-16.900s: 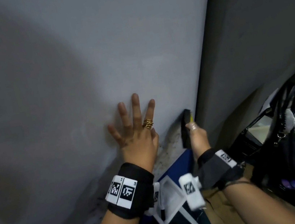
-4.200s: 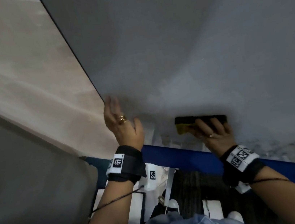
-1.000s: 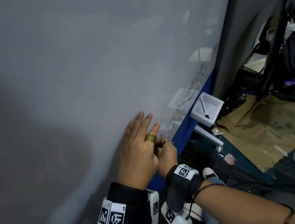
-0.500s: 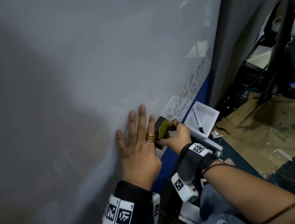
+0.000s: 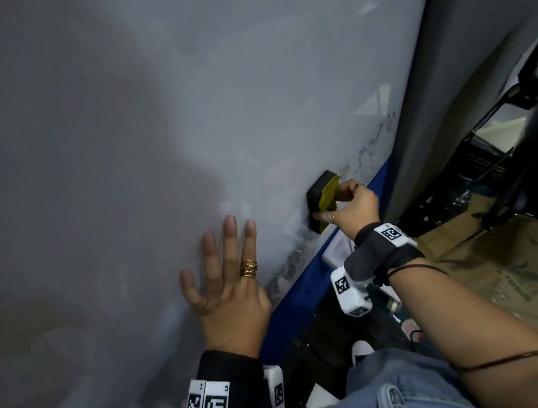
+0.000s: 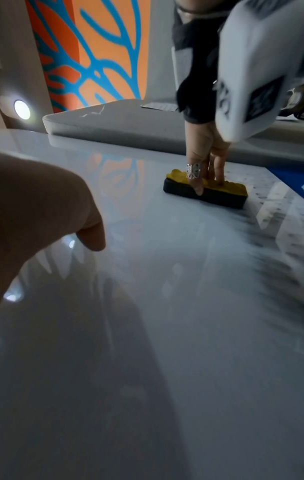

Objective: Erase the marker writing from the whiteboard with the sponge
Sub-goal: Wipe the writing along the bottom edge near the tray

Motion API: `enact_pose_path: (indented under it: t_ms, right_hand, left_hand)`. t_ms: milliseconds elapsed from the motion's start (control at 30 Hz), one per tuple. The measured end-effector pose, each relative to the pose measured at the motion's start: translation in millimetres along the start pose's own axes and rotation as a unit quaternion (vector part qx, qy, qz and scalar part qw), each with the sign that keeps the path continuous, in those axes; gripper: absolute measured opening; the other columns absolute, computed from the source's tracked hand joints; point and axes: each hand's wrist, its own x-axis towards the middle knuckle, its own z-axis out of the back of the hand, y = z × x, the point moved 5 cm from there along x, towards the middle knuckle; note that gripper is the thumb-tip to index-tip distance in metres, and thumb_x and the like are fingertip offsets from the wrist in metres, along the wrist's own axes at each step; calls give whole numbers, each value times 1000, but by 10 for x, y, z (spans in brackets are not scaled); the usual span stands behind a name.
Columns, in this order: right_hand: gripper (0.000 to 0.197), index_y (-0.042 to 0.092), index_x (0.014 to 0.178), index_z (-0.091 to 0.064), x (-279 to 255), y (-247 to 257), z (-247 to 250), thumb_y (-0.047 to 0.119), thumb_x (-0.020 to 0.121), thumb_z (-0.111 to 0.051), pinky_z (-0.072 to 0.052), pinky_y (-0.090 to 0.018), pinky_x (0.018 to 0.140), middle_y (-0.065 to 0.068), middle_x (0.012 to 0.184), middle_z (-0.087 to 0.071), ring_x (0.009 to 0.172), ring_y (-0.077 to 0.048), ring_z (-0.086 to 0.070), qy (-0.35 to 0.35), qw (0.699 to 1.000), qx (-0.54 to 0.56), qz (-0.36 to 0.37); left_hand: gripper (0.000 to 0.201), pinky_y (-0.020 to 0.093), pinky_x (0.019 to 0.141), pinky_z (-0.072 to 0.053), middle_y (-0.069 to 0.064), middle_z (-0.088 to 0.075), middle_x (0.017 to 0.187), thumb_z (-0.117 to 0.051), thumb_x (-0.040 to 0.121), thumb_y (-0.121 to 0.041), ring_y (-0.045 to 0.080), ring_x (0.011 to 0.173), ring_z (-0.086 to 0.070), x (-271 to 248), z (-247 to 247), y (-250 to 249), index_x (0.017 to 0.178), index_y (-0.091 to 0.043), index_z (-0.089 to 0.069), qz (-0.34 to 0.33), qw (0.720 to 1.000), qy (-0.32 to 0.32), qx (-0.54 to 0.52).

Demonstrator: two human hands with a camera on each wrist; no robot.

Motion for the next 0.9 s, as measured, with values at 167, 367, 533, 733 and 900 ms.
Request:
enact_pose_path:
  t_ms: [167,367,533,733,900]
  right_hand:
    - [58,3,107,-57,115,51,97,6,57,-87,-43,-20,82,-9,106,-63,96,-18,-58,-22,1000,-5,1]
    - [56,8,102,-49,-375,41,-220,4,58,-84,-44,-23,78,-7,103,-59,96,-22,-58,25,999,29,0]
    - [58,6,108,-52,-524,101,-267,10,60,-84,-40,-17,78,-5,106,-59,98,-16,-56,44,999,3,9]
    - [51,15,101,-55,-590,58,-206,9,60,-86,-49,-27,90,5,99,-60,91,-1,-56,20,995,98,18]
    - [50,13,99,-55,-434,29,-222,8,59,-85,-47,-19,84,0,99,-62,93,-8,-58,59,994,84,26]
  left_hand:
    - [79,51,107,7,-1,17,158,-31,75,-22,21,145,15,37,67,-147,151,-28,-12,54,998,15,-27]
    - [88,57,99,26,1,28,155,-48,72,-25,25,141,27,332,179,-323,151,-32,-10,76,997,21,5]
    - [92,58,99,27,2,31,153,-53,71,-30,29,136,36,551,190,-470,152,-30,-9,25,999,21,-11]
    - [91,58,99,28,6,28,154,-52,76,-34,33,137,33,533,31,-352,153,-29,-2,-36,999,9,28]
    - [70,61,98,27,8,33,152,-18,94,-64,36,135,36,636,-40,-508,152,-28,-5,-1,1000,-2,-21]
